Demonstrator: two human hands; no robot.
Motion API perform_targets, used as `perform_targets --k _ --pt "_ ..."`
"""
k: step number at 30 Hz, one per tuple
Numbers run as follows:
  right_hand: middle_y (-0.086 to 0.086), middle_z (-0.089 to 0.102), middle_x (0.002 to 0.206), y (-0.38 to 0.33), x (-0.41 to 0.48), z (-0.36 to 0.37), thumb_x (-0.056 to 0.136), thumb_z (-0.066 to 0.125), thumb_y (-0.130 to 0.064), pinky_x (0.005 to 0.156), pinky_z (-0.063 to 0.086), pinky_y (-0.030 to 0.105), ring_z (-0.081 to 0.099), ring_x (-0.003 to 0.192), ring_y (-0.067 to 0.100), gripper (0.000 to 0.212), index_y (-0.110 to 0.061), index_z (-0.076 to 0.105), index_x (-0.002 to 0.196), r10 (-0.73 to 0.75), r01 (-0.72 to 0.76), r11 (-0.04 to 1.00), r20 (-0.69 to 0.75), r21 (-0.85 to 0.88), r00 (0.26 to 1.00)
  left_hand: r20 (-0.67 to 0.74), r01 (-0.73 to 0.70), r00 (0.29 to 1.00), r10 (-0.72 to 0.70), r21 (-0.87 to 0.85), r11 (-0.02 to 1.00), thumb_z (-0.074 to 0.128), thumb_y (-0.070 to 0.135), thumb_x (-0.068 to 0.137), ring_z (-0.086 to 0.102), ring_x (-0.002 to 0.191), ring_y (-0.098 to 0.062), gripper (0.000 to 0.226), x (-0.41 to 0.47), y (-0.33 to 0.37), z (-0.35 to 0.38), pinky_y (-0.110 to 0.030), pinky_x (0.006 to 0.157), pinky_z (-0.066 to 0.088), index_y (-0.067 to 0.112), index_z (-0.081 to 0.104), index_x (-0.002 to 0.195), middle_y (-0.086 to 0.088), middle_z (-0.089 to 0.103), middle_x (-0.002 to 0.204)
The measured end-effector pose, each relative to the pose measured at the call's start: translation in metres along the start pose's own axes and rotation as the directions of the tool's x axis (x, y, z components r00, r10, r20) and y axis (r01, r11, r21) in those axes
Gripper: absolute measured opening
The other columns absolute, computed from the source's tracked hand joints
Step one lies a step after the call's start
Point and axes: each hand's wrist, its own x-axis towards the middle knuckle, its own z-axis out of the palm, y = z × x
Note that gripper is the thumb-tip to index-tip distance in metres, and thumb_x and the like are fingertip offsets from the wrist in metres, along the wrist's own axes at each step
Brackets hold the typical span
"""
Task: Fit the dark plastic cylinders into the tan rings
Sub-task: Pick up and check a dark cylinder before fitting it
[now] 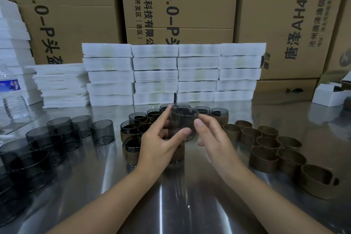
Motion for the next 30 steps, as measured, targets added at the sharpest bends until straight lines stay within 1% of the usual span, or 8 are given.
perform_targets --k 3,6,11,15,17,21,26,30 --pt "-0.044 0.061 0.087 -0.001 0.002 -0.001 0.074 0.051 -0.054 0.075 0.046 0.006 0.056 0.089 -0.021 0.033 -0.037 0.055 0.101 0.013 -0.012 1.000 -0.011 0.025 1.000 0.026 0.067 0.997 -0.066 -0.071 0.995 0.070 0.052 0.062 0.071 0.086 -0.006 0.068 -0.001 0.003 0.002 -0.023 0.073 0.057 0.049 0.047 0.126 0.006 0.074 0.090" --pt "-0.027 0.069 0.095 0.001 0.003 -0.001 0.069 0.054 -0.055 0.079 0.046 0.008 0.061 0.093 -0.013 0.054 -0.025 0.058 0.114 0.026 -0.025 0.997 -0.013 0.070 1.000 0.105 0.120 0.989 -0.106 -0.135 0.984 0.066 0.048 0.066 0.069 0.080 -0.001 0.070 -0.002 0.005 0.006 -0.022 0.065 0.057 0.042 0.044 0.133 0.009 0.072 0.077" --pt "-0.012 0.074 0.096 0.000 0.002 0.000 0.065 0.057 -0.061 0.073 0.049 0.014 0.067 0.090 -0.003 0.067 -0.016 0.062 0.115 0.087 -0.084 0.990 -0.022 0.110 0.996 0.215 0.238 0.957 -0.196 -0.192 0.952 0.057 0.041 0.077 0.074 0.074 -0.017 0.068 -0.003 0.009 0.011 -0.025 0.062 0.058 0.023 0.047 0.141 0.006 0.076 0.089" --pt "-0.001 0.075 0.098 -0.001 0.003 0.000 0.060 0.057 -0.070 0.093 0.053 0.039 0.070 0.094 0.011 0.074 -0.016 0.065 0.110 0.181 -0.176 0.976 -0.032 0.128 0.983 0.291 0.286 0.931 -0.222 -0.201 0.937 0.053 0.045 0.081 0.075 0.077 -0.020 0.046 -0.002 0.012 0.009 -0.021 0.063 0.056 0.029 0.059 0.124 0.002 0.077 0.094" --pt "0.001 0.075 0.099 -0.001 0.003 0.000 0.058 0.057 -0.073 0.097 0.051 0.044 0.070 0.096 0.015 0.076 -0.016 0.067 0.108 0.214 -0.209 0.967 -0.025 0.148 0.976 0.315 0.327 0.915 -0.251 -0.216 0.920 0.053 0.048 0.080 0.075 0.082 -0.023 0.052 -0.003 0.013 0.010 -0.022 0.065 0.057 0.029 0.058 0.127 0.002 0.076 0.100" --pt "0.003 0.075 0.102 -0.002 0.005 -0.002 0.055 0.057 -0.077 0.101 0.048 0.043 0.070 0.100 0.017 0.081 -0.018 0.069 0.109 0.275 -0.274 0.946 0.021 0.172 0.961 0.372 0.416 0.874 -0.312 -0.241 0.877 0.056 0.058 0.072 0.074 0.092 -0.028 0.074 -0.002 0.012 0.009 -0.022 0.065 0.056 0.033 0.046 0.141 -0.002 0.073 0.114" --pt "0.004 0.076 0.100 -0.003 0.004 -0.003 0.056 0.058 -0.078 0.092 0.051 0.035 0.072 0.094 0.018 0.074 -0.023 0.071 0.105 0.304 -0.323 0.920 0.113 0.222 0.946 0.453 0.492 0.827 -0.333 -0.297 0.818 0.054 0.057 0.078 0.073 0.096 -0.026 0.060 -0.001 0.014 0.007 -0.022 0.067 0.057 0.042 0.049 0.136 -0.002 0.072 0.116" --pt "0.005 0.075 0.101 -0.003 0.004 -0.004 0.058 0.059 -0.076 0.098 0.049 0.039 0.071 0.098 0.018 0.071 -0.025 0.073 0.104 0.296 -0.316 0.919 0.119 0.234 0.948 0.444 0.502 0.827 -0.345 -0.307 0.808 0.062 0.058 0.072 0.073 0.093 -0.027 0.062 -0.001 0.014 0.007 -0.021 0.066 0.057 0.042 0.054 0.131 -0.004 0.073 0.114"
